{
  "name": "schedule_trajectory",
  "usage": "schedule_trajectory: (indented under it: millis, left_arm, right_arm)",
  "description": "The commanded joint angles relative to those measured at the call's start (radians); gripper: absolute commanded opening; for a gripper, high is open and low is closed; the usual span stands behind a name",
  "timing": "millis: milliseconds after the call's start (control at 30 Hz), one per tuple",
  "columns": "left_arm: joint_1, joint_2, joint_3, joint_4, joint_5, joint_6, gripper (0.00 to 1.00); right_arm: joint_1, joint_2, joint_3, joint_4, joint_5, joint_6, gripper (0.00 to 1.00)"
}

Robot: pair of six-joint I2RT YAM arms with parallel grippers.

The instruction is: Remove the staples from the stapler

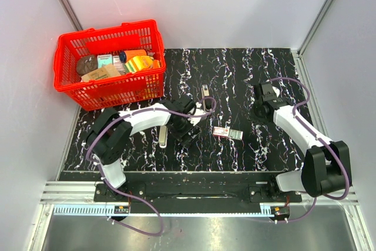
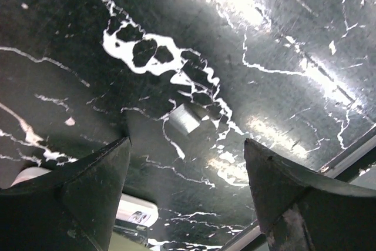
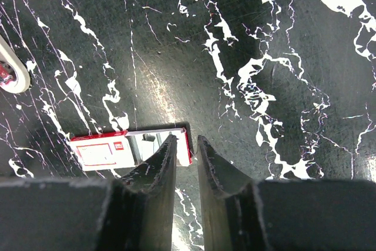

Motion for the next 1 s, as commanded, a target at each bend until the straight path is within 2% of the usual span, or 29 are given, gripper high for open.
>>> schedule_trajectory:
  millis: [0, 200, 400, 467, 967]
  left_arm:
    - [-0.025, 0.040, 0.069, 0.004, -0.002, -0.066, 0.82]
    - [-0.045, 0.074, 0.066, 0.026, -0.014, -0.087, 0.77]
    - [-0.049, 0.085, 0.027, 0.052, -0.109, -0.058, 0.53]
    - [-0.054, 0.086, 0.026, 0.052, -0.126, -0.057, 0.49]
    - [-0.135, 0.103, 0.042, 0.067, -0.203, -0.018, 0.31]
  right_arm:
    - [0.009, -0.026, 0.021, -0.006, 0.039, 0.005, 0.26]
    - [0.011, -0.029, 0.023, -0.007, 0.044, -0.002, 0.25]
    - [0.011, -0.038, 0.020, -0.007, 0.052, -0.013, 0.23]
    - [0.011, -0.044, 0.015, -0.006, 0.052, -0.013, 0.22]
    - [0.012, -0.069, 0.003, -0.010, 0.041, -0.010, 0.19]
